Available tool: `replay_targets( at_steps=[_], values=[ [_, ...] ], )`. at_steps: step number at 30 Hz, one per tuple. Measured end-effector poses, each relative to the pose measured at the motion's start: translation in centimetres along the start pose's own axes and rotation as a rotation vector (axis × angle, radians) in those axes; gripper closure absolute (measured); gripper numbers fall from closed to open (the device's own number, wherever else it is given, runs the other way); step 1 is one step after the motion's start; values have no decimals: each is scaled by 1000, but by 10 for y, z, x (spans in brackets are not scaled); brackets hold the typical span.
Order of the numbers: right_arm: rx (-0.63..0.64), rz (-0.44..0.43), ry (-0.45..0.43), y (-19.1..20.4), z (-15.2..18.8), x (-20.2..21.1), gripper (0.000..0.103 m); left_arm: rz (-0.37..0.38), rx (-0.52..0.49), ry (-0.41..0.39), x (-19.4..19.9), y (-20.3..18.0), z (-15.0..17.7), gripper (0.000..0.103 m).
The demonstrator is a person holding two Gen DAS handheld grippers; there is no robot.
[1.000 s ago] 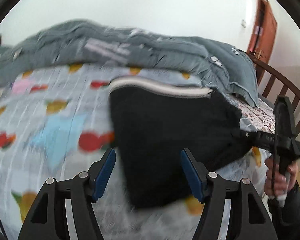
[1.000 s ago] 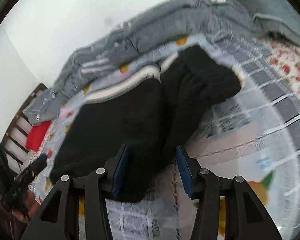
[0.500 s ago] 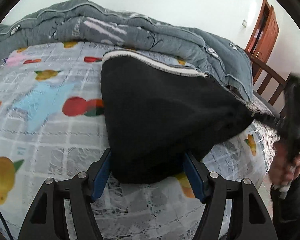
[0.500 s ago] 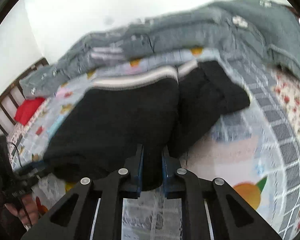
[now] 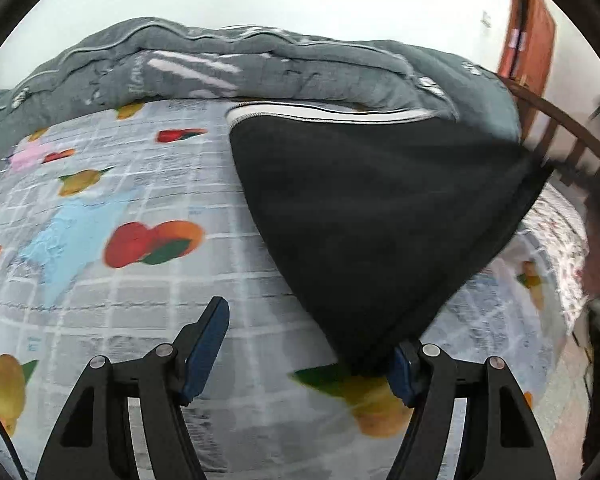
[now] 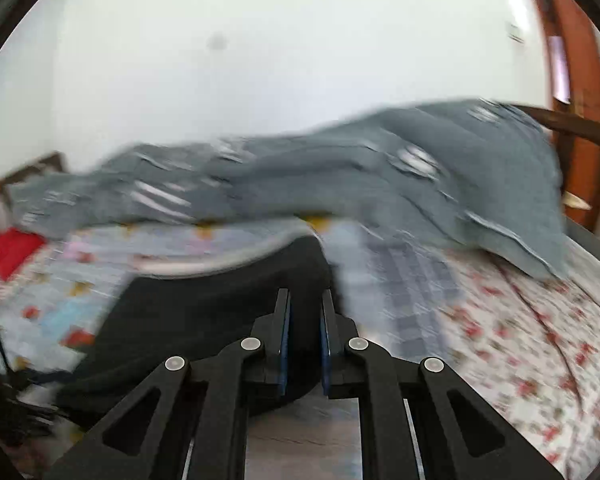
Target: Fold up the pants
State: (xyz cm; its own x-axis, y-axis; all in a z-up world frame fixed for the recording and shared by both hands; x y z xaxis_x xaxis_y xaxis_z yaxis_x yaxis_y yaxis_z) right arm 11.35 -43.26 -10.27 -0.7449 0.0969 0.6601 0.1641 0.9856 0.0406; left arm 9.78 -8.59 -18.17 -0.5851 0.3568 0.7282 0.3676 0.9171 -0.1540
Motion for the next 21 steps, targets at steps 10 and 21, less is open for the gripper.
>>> replay_targets(
  at_steps=[10,21],
  values=[
    [51,88,50,-18,23,-6,85,87,-31,-82,37,-5,3,34],
    [-10,44,144,-5,41,-56,84,-67,62,87,-39,-2,-29,32]
  ],
)
Point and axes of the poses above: each gripper's, at about its wrist camera, not at the fingertips, and x roughly against the way its jaws point, y to its left, z to its underside, the point moved 3 cm from there along -x, roughly the way its jaws point, and after that the axes turned 4 degrees about y, right-handed, at the moved point
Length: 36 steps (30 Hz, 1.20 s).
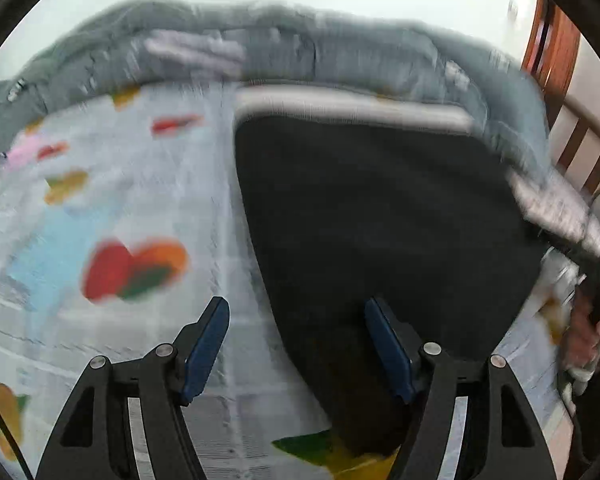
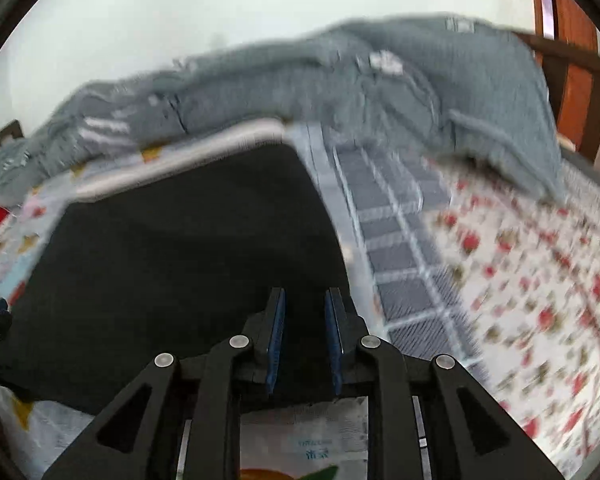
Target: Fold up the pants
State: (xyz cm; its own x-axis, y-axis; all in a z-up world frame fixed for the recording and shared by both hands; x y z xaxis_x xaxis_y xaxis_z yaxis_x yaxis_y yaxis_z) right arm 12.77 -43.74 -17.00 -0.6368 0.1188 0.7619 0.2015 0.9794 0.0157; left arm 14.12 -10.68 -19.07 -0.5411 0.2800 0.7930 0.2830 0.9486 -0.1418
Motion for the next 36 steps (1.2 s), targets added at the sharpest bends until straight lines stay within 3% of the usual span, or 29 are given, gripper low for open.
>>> replay_targets(
  at_steps=[2,6,9,17,28,36],
  values=[
    [31,16,-6,2,2,4,84,8,12,-29,5,2,4,33],
    [60,13,21,2,2,4,83,90,74,4,15,20,6,33],
    [37,7,42,0,3,5,81,104,74,3,22,24,12,33],
    [41,36,89,3,9,25,75,87,73,-3,57,32,23,35],
    [39,30,29,8,-6,79,66,46,84,-87,127,57,30,35],
    [63,15,-1,21,-11,107,57,45,127,-120,150,70,35,35]
  ],
)
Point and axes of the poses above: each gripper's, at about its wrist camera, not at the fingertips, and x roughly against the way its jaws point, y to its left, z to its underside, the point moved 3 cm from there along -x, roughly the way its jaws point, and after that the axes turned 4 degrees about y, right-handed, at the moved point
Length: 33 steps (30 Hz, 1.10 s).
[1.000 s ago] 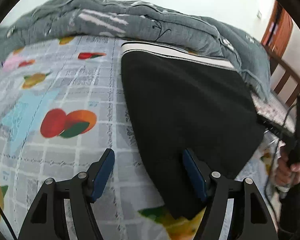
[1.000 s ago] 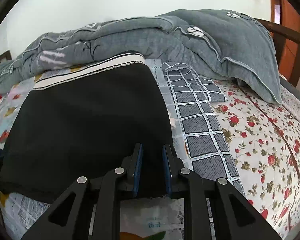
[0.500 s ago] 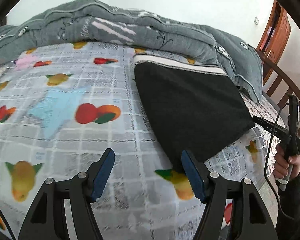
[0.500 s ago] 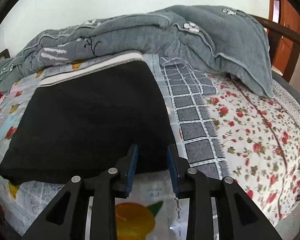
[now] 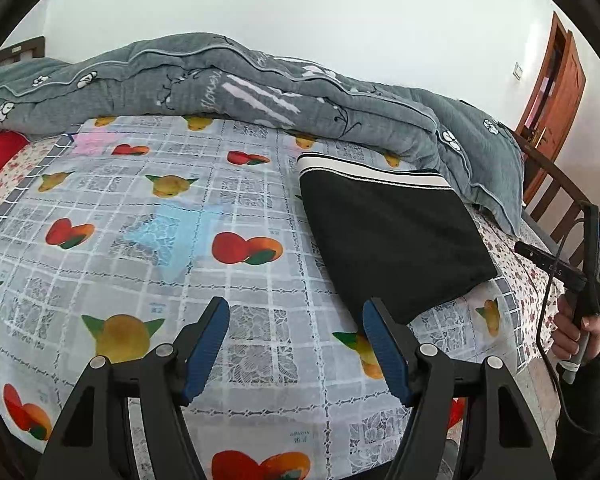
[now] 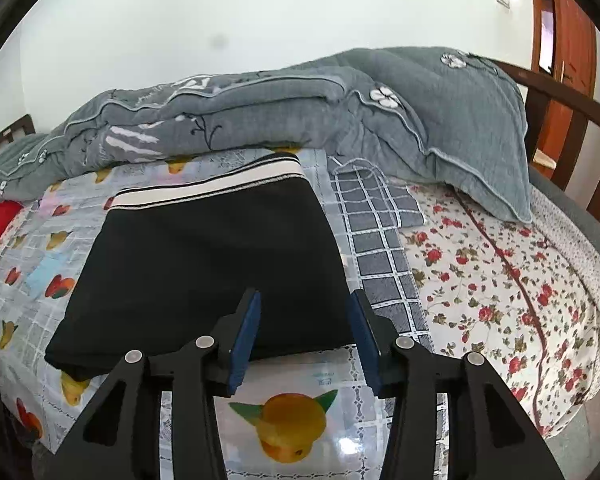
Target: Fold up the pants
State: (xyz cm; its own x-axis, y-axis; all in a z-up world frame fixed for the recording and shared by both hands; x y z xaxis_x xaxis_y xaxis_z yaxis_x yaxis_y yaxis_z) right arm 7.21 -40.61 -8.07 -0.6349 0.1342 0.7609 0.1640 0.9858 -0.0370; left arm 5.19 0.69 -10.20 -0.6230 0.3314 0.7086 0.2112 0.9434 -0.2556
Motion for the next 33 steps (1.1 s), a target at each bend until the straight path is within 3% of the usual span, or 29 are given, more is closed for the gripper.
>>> replay_targets(
  at_steps=[15,29,33],
  values=[
    [-29,-11,-11,-2,-8,23,50,28,81,-22,10,20,5,35],
    [-16,23,44,-11,1,-10,50,67,85,4,-29,15,6,35],
    [-11,38,58,-16,4,-22,50,114,117,37,-47,15,5,35]
  ],
)
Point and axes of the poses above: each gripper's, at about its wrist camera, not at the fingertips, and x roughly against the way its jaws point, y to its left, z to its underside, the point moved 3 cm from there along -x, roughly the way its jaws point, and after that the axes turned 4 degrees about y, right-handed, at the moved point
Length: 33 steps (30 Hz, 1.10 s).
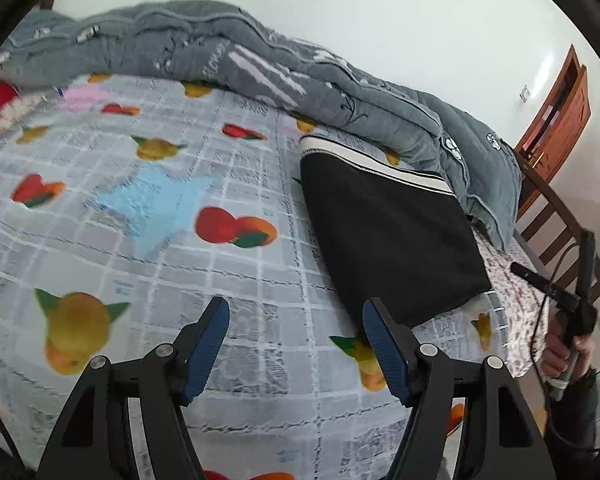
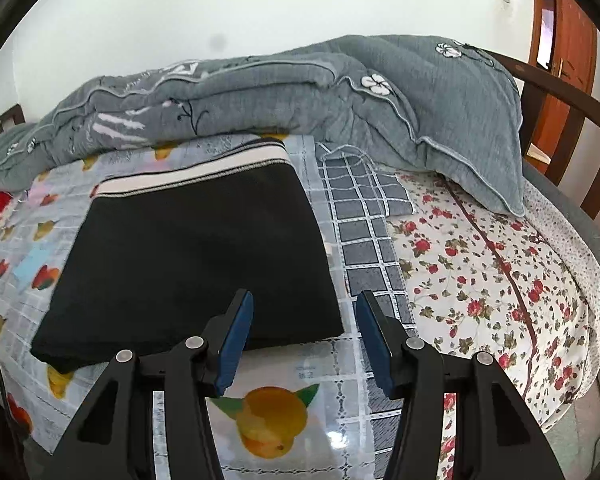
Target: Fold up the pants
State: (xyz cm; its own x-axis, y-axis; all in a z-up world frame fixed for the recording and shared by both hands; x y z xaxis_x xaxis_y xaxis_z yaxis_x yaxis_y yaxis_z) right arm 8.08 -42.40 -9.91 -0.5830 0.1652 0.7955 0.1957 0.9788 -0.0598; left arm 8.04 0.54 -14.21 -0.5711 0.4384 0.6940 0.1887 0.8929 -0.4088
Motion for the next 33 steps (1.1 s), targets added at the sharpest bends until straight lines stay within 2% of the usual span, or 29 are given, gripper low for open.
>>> replay_targets(
  at_steps=[3,9,12,15,18,20,23,27,29,30,33],
  values=[
    [-9,2,4,-5,0,-9,50,15,-6,-2,-9,-3,-2,35],
    [-31,15,28,-15,-1,-32,50,-4,-50,-8,-22,-8,-10,35],
    [-49,13,30,-20,-3,-40,50,25,-44,-7,-30,-5,-18,35],
    [-64,13,33,-27,-7,-47,50,102,-39,11,-42,-8,-30,35],
    [-77,0,29,-30,-12,-54,50,112,-52,20,-57,-17,-45,35],
    [-88,-15,24,-31,-17,-59,50,109,-57,36,-73,-24,-54,35],
    [-96,-66,16,-27,-25,-70,50,129,-11,95,-107,-29,-65,35],
    [-100,-112,69,-21,-30,-99,50,180,33,197,-153,-34,-70,38],
    [-119,-139,68,-22,-31,-106,50,194,36,180,-162,-39,-75,38],
    [-124,-154,68,-23,-32,-107,50,197,32,195,-165,-42,-76,39],
    [-139,-207,100,-27,-35,-115,50,196,64,230,-173,-41,-83,61]
  ],
)
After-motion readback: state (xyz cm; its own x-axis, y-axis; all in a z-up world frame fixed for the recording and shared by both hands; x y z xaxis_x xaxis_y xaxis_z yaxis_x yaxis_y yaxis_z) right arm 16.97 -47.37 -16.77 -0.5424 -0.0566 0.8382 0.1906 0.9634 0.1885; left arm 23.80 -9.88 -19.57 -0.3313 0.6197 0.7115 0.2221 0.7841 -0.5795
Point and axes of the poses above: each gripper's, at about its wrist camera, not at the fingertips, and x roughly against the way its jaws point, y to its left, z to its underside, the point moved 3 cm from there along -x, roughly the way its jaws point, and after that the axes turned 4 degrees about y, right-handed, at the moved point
